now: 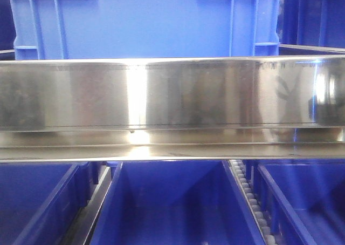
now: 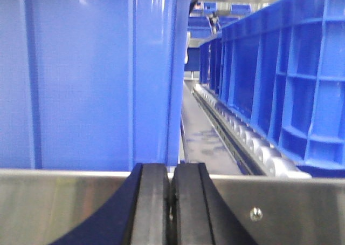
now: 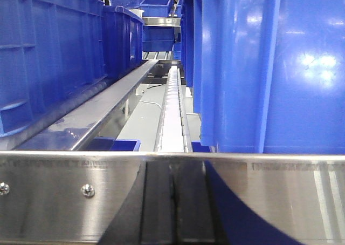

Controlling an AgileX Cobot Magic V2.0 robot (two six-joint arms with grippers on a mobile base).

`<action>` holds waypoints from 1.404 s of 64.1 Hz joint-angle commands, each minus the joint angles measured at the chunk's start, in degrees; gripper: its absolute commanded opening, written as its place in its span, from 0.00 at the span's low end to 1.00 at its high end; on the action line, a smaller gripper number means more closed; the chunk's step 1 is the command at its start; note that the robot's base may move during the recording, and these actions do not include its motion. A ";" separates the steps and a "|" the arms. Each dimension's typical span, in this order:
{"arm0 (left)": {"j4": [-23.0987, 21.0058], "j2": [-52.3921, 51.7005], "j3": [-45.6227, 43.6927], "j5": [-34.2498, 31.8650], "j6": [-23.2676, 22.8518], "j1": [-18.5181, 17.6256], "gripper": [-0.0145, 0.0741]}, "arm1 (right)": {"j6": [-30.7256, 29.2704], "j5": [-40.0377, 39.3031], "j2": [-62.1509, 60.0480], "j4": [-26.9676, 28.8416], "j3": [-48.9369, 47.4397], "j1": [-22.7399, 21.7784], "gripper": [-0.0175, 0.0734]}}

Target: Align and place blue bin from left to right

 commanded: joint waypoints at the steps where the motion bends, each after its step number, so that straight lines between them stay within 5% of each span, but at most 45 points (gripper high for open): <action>1: 0.18 -0.20 -0.20 -2.61 0.15 -0.17 0.17 | -0.28 -1.76 -0.18 0.08 -0.04 0.14 0.10; 9: -0.64 -0.20 -0.20 -4.51 0.01 -0.17 0.17 | -0.28 -2.29 -0.18 0.08 -0.04 0.14 0.10; 19: -10.61 -0.20 -1.10 -9.98 -0.10 -0.17 0.17 | -0.20 -8.94 -0.18 0.08 -0.04 0.14 0.10; 24: -10.65 -0.20 -4.79 -9.04 -0.10 -0.17 0.17 | -0.20 -10.34 -0.18 0.08 -0.88 0.14 0.10; 33: -9.10 -0.20 -15.10 -2.64 -0.10 -0.17 0.17 | -0.20 -4.76 -0.18 0.08 -9.78 0.14 0.10; 44: -3.83 4.61 -33.23 14.50 -0.10 -0.17 0.22 | -0.20 4.43 1.19 0.08 -25.79 0.14 0.12; 57: -2.80 16.50 -50.09 24.16 -0.10 -0.17 0.59 | -0.20 12.07 11.71 0.08 -43.16 0.14 0.43; 69: -2.20 25.78 -57.47 23.90 -0.10 -0.64 0.76 | -0.32 13.77 21.73 0.08 -51.21 0.14 0.81; 90: -1.55 40.19 -68.28 35.49 3.10 -14.32 0.83 | -0.52 23.03 36.22 1.90 -63.27 7.67 0.82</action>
